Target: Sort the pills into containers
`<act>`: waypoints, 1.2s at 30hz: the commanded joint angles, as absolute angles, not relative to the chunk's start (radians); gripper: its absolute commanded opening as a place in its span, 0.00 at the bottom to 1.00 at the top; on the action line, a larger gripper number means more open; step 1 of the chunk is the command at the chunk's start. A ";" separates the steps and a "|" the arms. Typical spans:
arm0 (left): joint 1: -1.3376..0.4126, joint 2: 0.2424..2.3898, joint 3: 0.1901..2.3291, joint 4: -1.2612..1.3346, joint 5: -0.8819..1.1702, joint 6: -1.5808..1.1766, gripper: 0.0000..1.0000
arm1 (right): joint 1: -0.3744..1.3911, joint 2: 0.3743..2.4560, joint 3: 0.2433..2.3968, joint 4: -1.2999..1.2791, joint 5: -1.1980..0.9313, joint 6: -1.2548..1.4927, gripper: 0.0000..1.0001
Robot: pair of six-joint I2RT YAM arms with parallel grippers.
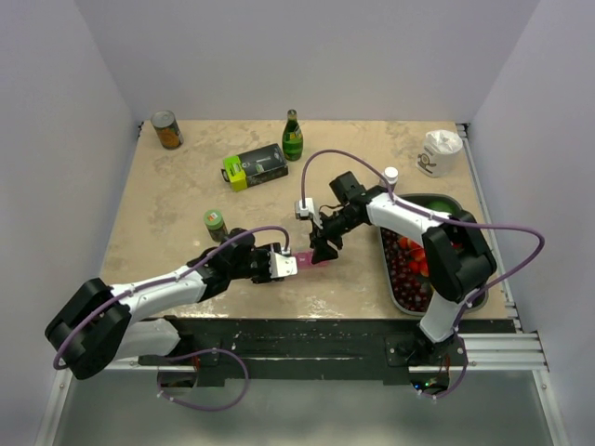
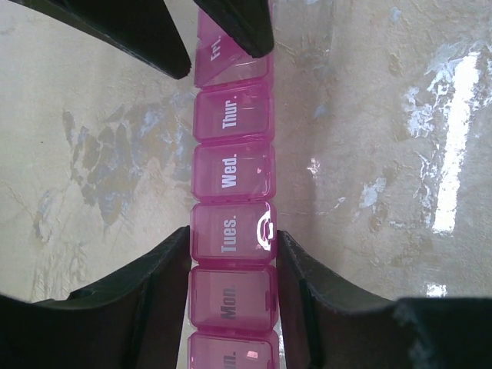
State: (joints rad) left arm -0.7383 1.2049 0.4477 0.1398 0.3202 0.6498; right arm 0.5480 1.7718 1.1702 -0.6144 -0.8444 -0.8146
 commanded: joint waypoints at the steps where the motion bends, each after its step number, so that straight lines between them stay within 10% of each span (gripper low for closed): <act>1: -0.747 1.216 0.462 0.173 0.337 0.676 0.00 | 0.540 1.709 1.160 -0.491 -0.790 -0.678 0.56; 20: -0.746 1.258 0.483 0.170 0.307 0.649 0.00 | 0.561 1.743 1.114 -0.255 -0.475 -0.457 0.22; 32: -0.727 1.428 0.595 0.149 0.173 0.572 0.00 | 0.358 1.542 1.121 -0.301 -0.623 -0.457 0.78; 36: -0.719 1.486 0.637 0.164 0.158 0.563 0.00 | 0.344 1.517 1.117 -0.317 -0.644 -0.488 0.82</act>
State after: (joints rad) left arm -0.7319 1.4406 0.5758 0.1360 0.1917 0.5873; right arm 0.3332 1.5654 1.1122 -0.3180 -0.5713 -0.4541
